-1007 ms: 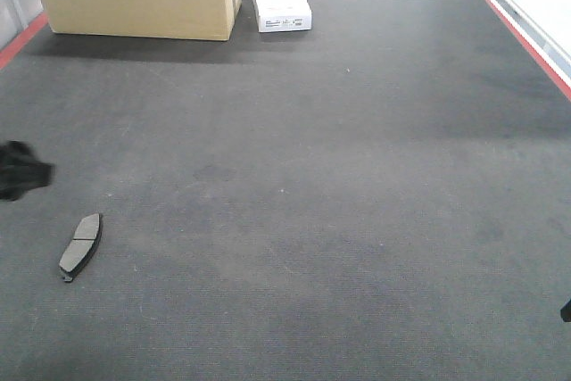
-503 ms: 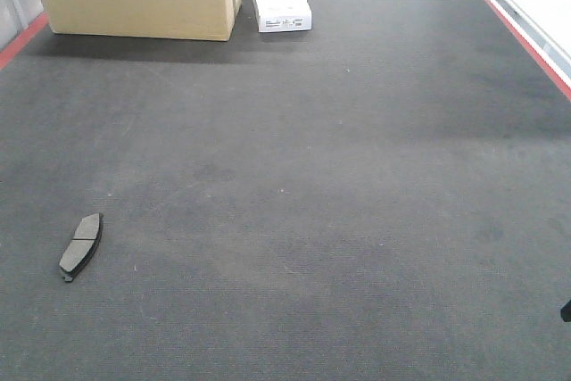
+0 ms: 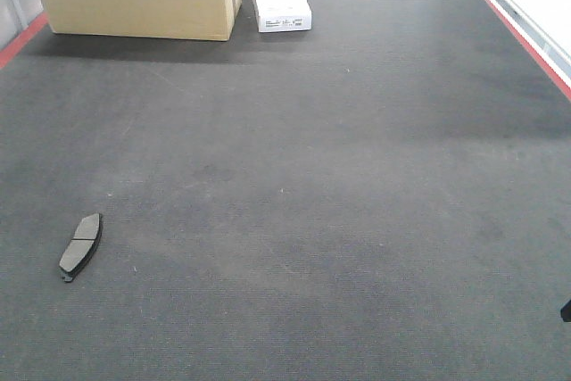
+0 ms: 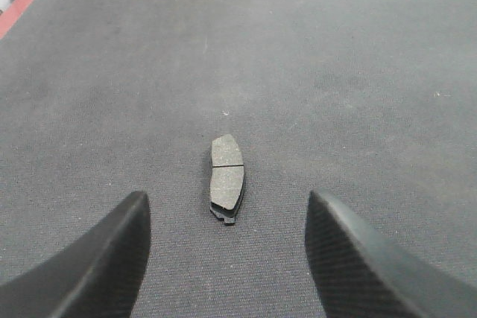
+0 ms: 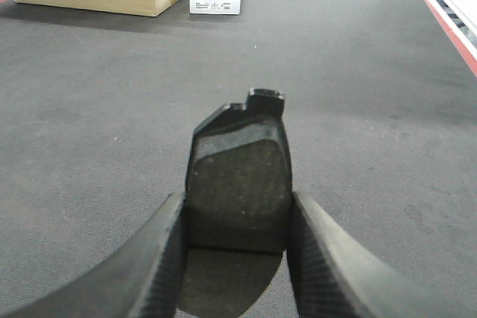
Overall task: Move and align brake pads A on conveyor
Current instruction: 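Open the left gripper to release the pad and lift away, then lower the right gripper with its brake pad onto the belt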
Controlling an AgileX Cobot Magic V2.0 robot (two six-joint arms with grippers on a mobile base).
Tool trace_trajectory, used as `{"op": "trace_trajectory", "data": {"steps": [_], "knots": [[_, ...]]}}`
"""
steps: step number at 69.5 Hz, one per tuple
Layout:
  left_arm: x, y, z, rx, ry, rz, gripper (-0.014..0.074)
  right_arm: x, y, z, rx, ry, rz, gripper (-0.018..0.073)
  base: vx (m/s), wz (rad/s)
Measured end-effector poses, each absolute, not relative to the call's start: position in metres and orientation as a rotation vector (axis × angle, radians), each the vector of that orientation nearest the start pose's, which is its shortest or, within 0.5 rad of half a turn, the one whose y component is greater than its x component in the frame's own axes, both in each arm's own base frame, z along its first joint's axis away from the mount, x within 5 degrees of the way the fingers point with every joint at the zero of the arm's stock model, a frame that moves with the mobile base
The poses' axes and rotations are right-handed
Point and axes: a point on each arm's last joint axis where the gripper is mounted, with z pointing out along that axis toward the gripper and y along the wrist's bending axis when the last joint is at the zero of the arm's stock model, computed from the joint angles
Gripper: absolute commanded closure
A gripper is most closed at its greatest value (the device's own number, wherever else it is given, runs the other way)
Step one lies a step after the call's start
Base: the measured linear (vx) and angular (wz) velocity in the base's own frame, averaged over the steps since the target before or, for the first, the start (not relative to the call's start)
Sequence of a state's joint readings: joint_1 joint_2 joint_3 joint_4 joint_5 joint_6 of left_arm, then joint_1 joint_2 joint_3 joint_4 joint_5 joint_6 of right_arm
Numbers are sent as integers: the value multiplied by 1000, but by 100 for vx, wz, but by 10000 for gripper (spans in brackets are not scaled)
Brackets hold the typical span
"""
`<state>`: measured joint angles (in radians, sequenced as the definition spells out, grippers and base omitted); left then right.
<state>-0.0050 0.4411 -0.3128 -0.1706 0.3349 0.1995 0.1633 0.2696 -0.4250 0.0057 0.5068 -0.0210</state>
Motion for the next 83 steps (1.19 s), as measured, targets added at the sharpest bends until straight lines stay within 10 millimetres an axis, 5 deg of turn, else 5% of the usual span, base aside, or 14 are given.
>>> {"op": "trace_trajectory", "data": {"steps": [68,83], "knots": [[97,-6,257,78,1940,-33,147,64,11,297,-144,1817,125,563,0,0],[97,-6,257,78,1940,-33,147,105,17,320,-138,1933,123,555,0,0]]}}
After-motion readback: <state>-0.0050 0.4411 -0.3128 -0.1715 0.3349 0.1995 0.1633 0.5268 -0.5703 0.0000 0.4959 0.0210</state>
